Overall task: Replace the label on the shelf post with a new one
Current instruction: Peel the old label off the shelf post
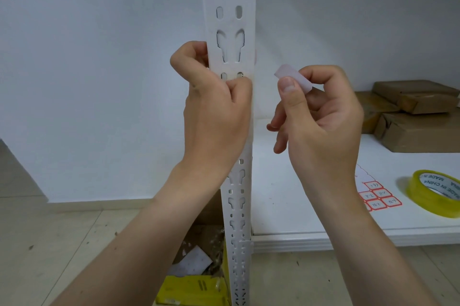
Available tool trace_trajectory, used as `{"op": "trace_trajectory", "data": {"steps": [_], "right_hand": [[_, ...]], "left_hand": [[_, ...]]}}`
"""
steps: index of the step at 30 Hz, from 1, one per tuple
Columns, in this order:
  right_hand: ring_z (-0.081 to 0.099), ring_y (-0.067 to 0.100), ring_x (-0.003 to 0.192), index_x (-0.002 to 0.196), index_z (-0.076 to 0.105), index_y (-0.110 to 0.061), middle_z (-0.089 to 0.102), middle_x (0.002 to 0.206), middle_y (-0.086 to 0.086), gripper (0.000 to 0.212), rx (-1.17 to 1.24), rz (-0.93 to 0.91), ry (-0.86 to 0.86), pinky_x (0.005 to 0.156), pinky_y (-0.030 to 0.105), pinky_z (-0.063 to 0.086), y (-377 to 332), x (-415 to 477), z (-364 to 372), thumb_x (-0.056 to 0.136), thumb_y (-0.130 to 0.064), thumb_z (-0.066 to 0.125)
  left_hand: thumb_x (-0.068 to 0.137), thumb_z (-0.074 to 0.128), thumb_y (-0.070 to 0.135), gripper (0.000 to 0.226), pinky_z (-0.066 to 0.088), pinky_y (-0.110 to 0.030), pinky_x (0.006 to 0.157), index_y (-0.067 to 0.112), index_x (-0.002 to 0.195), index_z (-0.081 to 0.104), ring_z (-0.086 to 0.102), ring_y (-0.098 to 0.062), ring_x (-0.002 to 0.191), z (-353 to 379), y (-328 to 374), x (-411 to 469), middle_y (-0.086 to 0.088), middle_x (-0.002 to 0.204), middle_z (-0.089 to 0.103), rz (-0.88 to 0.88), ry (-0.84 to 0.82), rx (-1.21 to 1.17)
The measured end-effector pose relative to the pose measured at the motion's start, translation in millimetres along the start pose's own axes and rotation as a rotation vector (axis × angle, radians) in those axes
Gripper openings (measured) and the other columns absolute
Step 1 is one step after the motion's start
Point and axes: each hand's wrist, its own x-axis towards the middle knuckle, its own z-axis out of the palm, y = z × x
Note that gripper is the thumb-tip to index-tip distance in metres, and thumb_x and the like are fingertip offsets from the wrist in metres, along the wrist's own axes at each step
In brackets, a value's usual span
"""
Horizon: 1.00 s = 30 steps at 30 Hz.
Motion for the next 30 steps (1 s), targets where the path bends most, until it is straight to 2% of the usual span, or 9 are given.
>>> {"op": "trace_trajectory", "data": {"steps": [2, 5, 8, 11, 16, 20, 23, 28, 30], "right_hand": [[0.062, 0.022, 0.055, 0.093, 0.056, -0.023, 0.061, 0.063, 0.001, 0.013, -0.003, 0.003, 0.002, 0.040, 0.025, 0.046, 0.2, 0.3, 0.0, 0.102, -0.017, 0.062], [0.063, 0.022, 0.055, 0.093, 0.056, -0.024, 0.061, 0.064, 0.001, 0.014, -0.005, 0.004, 0.006, 0.040, 0.024, 0.046, 0.2, 0.9, -0.1, 0.102, -0.017, 0.063], [0.063, 0.022, 0.055, 0.093, 0.056, -0.024, 0.062, 0.065, 0.002, 0.013, -0.004, 0.002, 0.002, 0.040, 0.024, 0.046, -0.4, 0.9, 0.1, 0.102, -0.018, 0.062], [0.063, 0.020, 0.055, 0.093, 0.055, -0.025, 0.062, 0.064, -0.001, 0.014, -0.001, 0.000, -0.002, 0.040, 0.025, 0.046, -0.7, 1.0, 0.8, 0.102, -0.018, 0.063], [0.063, 0.019, 0.055, 0.093, 0.055, -0.025, 0.062, 0.065, -0.003, 0.014, -0.005, 0.000, -0.003, 0.040, 0.023, 0.046, -0.3, 0.9, 0.2, 0.102, -0.018, 0.062], [0.063, 0.020, 0.055, 0.094, 0.056, -0.022, 0.062, 0.066, -0.001, 0.011, -0.013, -0.002, -0.007, 0.040, 0.022, 0.046, -0.2, -0.4, 1.1, 0.102, -0.018, 0.062], [0.063, 0.020, 0.055, 0.094, 0.055, -0.024, 0.062, 0.066, 0.001, 0.013, -0.013, -0.011, -0.010, 0.040, 0.023, 0.046, -0.5, -0.5, 1.7, 0.102, -0.017, 0.062], [0.063, 0.020, 0.055, 0.094, 0.055, -0.023, 0.062, 0.065, 0.002, 0.012, -0.008, -0.014, -0.008, 0.039, 0.025, 0.047, -1.2, -0.6, 2.9, 0.102, -0.018, 0.063], [0.063, 0.020, 0.055, 0.093, 0.055, -0.023, 0.061, 0.065, 0.002, 0.013, -0.005, -0.008, -0.009, 0.039, 0.026, 0.046, -1.0, -0.8, 3.5, 0.102, -0.017, 0.063]], "left_hand": [[0.088, 0.040, -0.003, 0.034, 0.055, -0.039, 0.071, 0.013, 0.113, 0.024, 0.058, -0.004, 0.080, -1.5, -4.7, 0.7, 0.017, 0.099, 0.043, 0.012, 0.002, 0.001], [0.088, 0.035, -0.008, 0.033, 0.049, -0.024, 0.068, 0.010, 0.115, 0.027, 0.055, 0.003, 0.079, -5.2, -13.5, 0.4, 0.008, 0.102, 0.045, 0.036, -0.014, -0.093], [0.097, 0.046, -0.001, 0.033, 0.050, -0.020, 0.074, 0.011, 0.121, 0.027, 0.058, 0.002, 0.087, -7.8, -21.1, -2.3, -0.003, 0.113, 0.050, 0.053, -0.042, -0.161], [0.098, 0.063, 0.006, 0.044, 0.054, -0.023, 0.082, 0.013, 0.125, 0.028, 0.064, -0.014, 0.097, -10.0, -27.1, -1.4, -0.015, 0.123, 0.052, 0.044, -0.059, -0.197], [0.099, 0.054, 0.001, 0.043, 0.052, -0.027, 0.090, 0.004, 0.132, 0.027, 0.059, -0.033, 0.113, -12.5, -35.6, 0.4, -0.035, 0.130, 0.045, 0.125, -0.116, -0.227], [0.098, 0.051, 0.001, 0.044, 0.053, -0.031, 0.091, 0.003, 0.134, 0.026, 0.057, -0.040, 0.115, -13.2, -36.3, -1.5, -0.036, 0.131, 0.043, 0.137, -0.136, -0.227], [0.098, 0.059, 0.005, 0.044, 0.057, -0.038, 0.093, 0.013, 0.130, 0.029, 0.060, -0.039, 0.118, -14.7, -29.3, -0.1, -0.031, 0.132, 0.047, 0.078, -0.108, -0.246], [0.093, 0.076, 0.013, 0.050, 0.065, -0.040, 0.075, 0.021, 0.118, 0.033, 0.074, -0.024, 0.089, -18.2, -11.7, 4.5, -0.015, 0.119, 0.064, -0.073, -0.085, -0.244], [0.091, 0.078, 0.015, 0.052, 0.065, -0.043, 0.074, 0.019, 0.120, 0.035, 0.076, -0.022, 0.088, -22.8, -11.5, 7.0, -0.009, 0.118, 0.069, -0.080, -0.107, -0.233]]}}
